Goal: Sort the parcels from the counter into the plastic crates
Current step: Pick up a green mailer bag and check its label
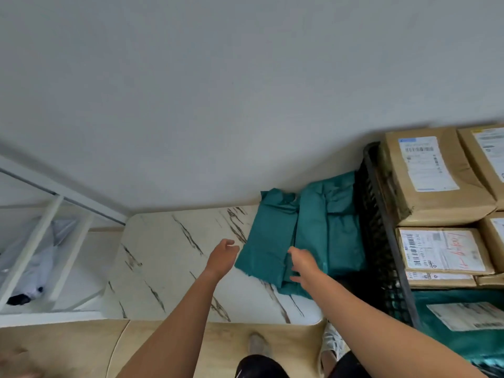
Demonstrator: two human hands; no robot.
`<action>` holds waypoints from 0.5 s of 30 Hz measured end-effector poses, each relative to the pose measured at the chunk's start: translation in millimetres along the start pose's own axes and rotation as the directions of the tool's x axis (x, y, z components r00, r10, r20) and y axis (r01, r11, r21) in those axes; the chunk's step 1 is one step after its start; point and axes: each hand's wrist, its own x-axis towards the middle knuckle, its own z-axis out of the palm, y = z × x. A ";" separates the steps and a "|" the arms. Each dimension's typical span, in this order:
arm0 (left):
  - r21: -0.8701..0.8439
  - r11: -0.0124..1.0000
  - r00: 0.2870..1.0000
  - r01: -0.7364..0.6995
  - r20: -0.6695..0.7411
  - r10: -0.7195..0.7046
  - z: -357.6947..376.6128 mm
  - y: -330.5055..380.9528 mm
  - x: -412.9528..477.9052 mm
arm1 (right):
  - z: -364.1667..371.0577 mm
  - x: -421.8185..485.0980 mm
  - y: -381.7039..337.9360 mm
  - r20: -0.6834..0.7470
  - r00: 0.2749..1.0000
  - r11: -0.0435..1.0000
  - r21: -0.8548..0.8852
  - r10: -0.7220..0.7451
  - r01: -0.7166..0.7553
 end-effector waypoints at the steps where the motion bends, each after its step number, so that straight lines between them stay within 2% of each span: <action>1: 0.006 1.000 0.999 0.027 0.033 -0.027 1.3 -4.1 9.9 | 4.2 7.3 6.6 -0.015 1.000 1.000 -0.002 0.006 -0.006; 7: 0.064 0.989 0.951 0.134 0.274 -0.146 16.7 -52.2 79.1 | 33.8 33.6 30.9 -0.100 0.994 0.999 0.018 0.032 -0.030; 12: -0.002 0.994 0.919 0.107 0.382 -0.098 6.7 -63.8 76.5 | 54.4 45.1 64.6 -0.241 0.967 0.992 -0.118 -0.080 0.052; 15: 0.013 0.998 0.900 0.065 0.430 -0.064 -11.3 -70.8 70.4 | 64.7 35.9 72.9 -0.242 0.961 0.979 -0.179 -0.136 0.094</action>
